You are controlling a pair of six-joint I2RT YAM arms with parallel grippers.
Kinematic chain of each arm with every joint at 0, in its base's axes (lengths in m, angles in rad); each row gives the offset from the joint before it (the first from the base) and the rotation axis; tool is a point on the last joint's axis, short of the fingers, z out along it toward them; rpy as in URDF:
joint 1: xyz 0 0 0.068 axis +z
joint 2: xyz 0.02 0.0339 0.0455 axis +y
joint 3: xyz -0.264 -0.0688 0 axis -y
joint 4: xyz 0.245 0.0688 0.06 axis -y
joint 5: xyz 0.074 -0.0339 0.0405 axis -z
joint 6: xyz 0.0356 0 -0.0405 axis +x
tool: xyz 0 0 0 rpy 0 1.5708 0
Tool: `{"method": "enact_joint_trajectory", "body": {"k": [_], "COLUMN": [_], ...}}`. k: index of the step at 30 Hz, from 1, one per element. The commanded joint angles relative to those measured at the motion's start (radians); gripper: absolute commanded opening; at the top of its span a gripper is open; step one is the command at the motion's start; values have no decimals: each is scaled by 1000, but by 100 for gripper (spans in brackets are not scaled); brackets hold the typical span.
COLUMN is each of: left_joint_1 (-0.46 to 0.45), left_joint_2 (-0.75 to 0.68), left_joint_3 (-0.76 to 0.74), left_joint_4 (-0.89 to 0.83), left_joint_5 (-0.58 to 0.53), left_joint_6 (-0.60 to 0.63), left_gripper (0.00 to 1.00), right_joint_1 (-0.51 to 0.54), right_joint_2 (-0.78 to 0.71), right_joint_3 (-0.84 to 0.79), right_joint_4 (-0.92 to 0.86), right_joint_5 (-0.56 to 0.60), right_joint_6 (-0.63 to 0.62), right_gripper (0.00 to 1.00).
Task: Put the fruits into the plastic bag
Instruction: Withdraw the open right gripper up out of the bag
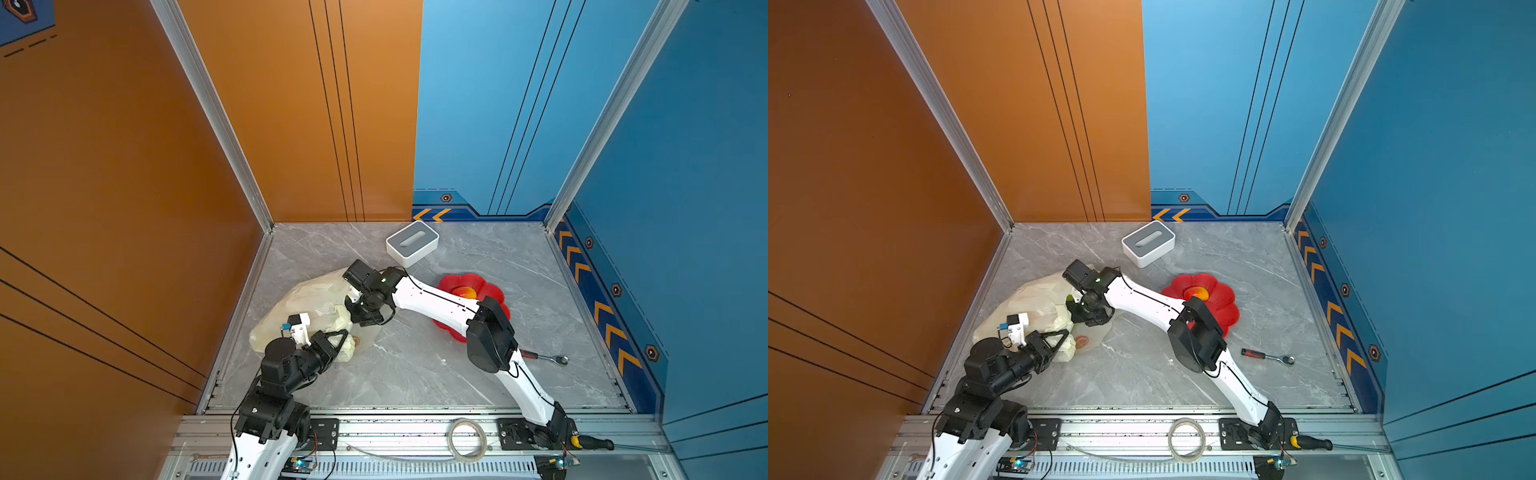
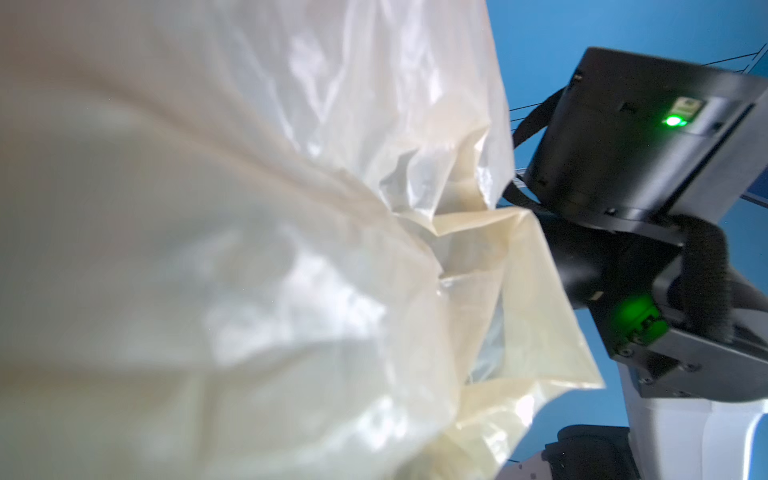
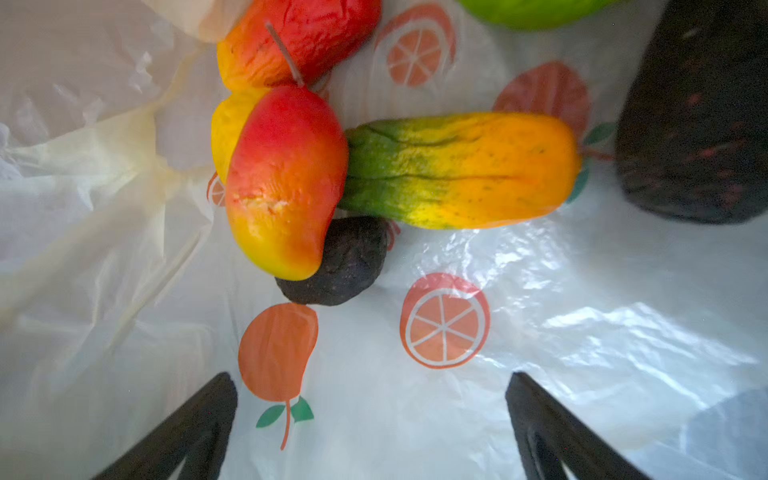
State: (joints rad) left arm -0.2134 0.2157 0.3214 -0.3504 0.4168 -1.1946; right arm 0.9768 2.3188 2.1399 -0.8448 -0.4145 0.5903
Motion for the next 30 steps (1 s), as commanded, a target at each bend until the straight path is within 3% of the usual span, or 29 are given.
{"method": "enact_joint_trajectory", "body": {"k": [1,15,30], "left_joint_1": [12,25,37], "left_joint_2": [-7,-4,34], "left_joint_3": [21,15,15], "left_joint_4": [-15,-2,26], "left_joint_5": [26,33,45], "left_joint_6": [16,12,20], "left_gripper": [0,0,0], "right_joint_1": [6,34,37], "right_joint_2": [-21,-46,-238], "right_joint_3": [48,147,117], "right_joint_4": [-142,-403,-547], "right_joint_5": [105,441,752], "right_joint_6": [-76,-229,-355], "right_gripper": [100,100,100]}}
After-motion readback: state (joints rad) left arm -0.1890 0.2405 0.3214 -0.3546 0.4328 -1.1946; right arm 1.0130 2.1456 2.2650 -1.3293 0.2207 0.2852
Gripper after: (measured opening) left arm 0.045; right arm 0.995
